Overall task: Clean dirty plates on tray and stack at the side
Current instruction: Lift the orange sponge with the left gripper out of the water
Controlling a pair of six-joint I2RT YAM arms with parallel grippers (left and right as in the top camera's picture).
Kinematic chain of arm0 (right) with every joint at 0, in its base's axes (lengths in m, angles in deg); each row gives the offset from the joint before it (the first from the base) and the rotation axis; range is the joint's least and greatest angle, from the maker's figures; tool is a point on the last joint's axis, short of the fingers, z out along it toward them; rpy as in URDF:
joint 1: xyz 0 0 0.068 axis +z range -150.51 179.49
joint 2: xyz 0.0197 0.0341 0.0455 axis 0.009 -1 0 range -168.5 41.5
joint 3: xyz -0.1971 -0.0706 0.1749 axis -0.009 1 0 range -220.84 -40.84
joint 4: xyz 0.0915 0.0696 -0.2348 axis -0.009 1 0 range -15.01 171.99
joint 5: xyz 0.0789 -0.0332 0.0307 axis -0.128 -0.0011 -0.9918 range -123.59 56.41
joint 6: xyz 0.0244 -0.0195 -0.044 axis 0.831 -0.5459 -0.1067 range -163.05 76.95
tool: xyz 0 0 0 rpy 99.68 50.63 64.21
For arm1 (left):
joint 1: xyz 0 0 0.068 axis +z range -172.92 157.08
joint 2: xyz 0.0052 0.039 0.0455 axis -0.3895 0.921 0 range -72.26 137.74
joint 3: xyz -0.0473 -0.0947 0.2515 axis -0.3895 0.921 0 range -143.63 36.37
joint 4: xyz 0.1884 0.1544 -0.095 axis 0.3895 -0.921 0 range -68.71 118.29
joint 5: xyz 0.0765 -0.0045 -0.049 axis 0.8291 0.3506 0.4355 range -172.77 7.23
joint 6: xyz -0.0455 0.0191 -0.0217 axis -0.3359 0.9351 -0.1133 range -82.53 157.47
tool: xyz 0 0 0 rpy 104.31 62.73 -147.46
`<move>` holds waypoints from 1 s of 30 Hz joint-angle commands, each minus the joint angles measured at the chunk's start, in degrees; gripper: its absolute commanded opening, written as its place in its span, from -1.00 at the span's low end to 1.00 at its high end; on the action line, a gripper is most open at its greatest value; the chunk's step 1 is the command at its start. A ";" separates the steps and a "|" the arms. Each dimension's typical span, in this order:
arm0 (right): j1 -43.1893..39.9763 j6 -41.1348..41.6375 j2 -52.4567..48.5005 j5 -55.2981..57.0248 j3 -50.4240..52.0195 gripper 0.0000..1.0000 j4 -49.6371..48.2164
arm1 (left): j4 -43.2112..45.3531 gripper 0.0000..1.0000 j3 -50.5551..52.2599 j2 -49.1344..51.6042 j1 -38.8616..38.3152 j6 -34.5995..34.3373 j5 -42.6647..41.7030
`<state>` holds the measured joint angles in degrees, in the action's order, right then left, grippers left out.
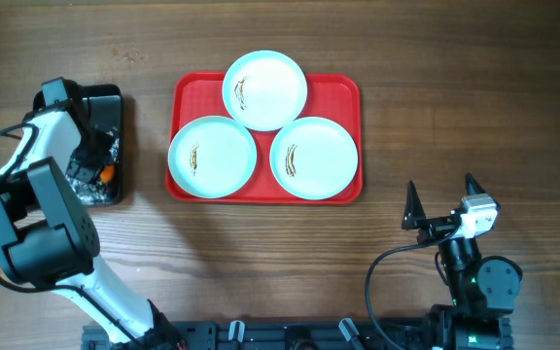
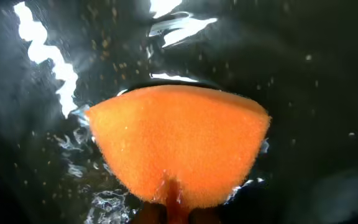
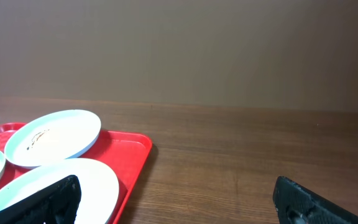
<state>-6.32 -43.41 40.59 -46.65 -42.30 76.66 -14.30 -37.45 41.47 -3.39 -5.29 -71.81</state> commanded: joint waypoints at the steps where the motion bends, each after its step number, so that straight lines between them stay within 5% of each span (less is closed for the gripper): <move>1: -0.26 -0.98 0.26 -0.70 0.09 0.99 -0.31 | 0.55 -0.57 -0.90 -0.85 0.26 0.33 4.13; 2: -0.26 -0.98 0.26 -0.70 0.09 0.99 -0.31 | 0.61 -0.14 -1.51 -1.14 0.26 0.31 4.11; 3: -0.26 -0.98 0.26 -0.70 0.09 1.00 -0.33 | 0.63 1.00 -1.95 -1.36 0.24 0.31 4.09; 7: -0.26 -0.96 0.26 -0.70 0.09 1.00 -0.33 | 1.40 0.99 -2.47 -1.64 0.26 0.33 4.13; 9: -0.26 -0.98 0.26 -0.70 0.09 0.99 -0.31 | 1.51 0.83 -2.43 -1.44 0.26 0.33 4.11; 10: -0.26 -0.98 0.26 -0.70 0.09 1.00 -0.31 | 1.70 0.59 -2.34 -1.42 0.24 0.33 4.11; 14: -0.26 -0.98 0.26 -0.70 0.09 0.99 -0.33 | 1.66 -0.85 -2.32 -1.44 0.26 0.31 4.11; 21: -0.26 -0.98 0.26 -0.70 0.09 0.99 -0.33 | 1.07 -0.92 -2.43 -3.21 0.26 0.74 4.15; 30: -0.26 -0.98 0.26 -0.70 0.09 1.00 -0.33 | 3.34 -0.92 -6.88 -18.14 0.20 8.26 3.98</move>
<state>-6.32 -43.41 40.59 -46.65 -42.30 76.68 -12.79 -40.58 32.68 -3.39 -0.66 -68.93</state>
